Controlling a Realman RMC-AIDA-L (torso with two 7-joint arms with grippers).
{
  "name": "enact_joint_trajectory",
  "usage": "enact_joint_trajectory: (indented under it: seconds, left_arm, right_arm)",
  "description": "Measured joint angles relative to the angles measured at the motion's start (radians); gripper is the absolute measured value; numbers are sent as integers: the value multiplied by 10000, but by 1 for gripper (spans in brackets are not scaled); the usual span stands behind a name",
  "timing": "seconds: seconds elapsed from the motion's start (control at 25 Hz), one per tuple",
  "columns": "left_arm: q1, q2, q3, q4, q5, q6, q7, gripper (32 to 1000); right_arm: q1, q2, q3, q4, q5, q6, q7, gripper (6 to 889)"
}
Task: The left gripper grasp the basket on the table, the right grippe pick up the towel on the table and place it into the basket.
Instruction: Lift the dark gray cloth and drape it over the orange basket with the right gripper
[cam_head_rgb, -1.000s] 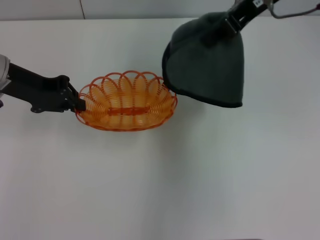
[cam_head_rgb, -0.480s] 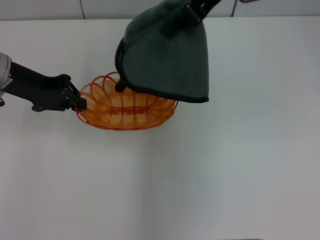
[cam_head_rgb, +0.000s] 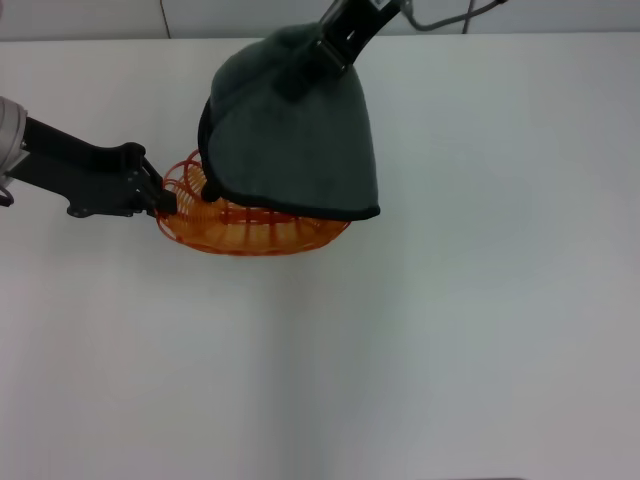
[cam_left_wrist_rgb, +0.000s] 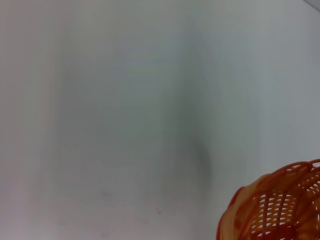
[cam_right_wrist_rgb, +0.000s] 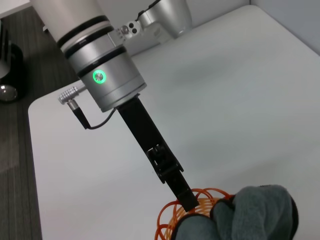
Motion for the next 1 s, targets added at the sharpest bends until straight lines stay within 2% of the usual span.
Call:
enact_joint_trajectory:
  seconds: [0.16, 0.48, 1.0]
  left_arm:
    - [-56, -11, 0, 0, 0, 32, -9, 73]
    - [-229, -90, 0, 0, -49, 74, -14, 73]
    - [-363, -122, -47, 0, -93, 193, -25, 73]
  right_arm:
    - [169, 20, -308, 732, 33, 573, -187, 85]
    - [370, 84, -947, 1967, 103, 1691, -580, 85]
    - [398, 125, -2763, 3143, 811, 3348, -745, 85]
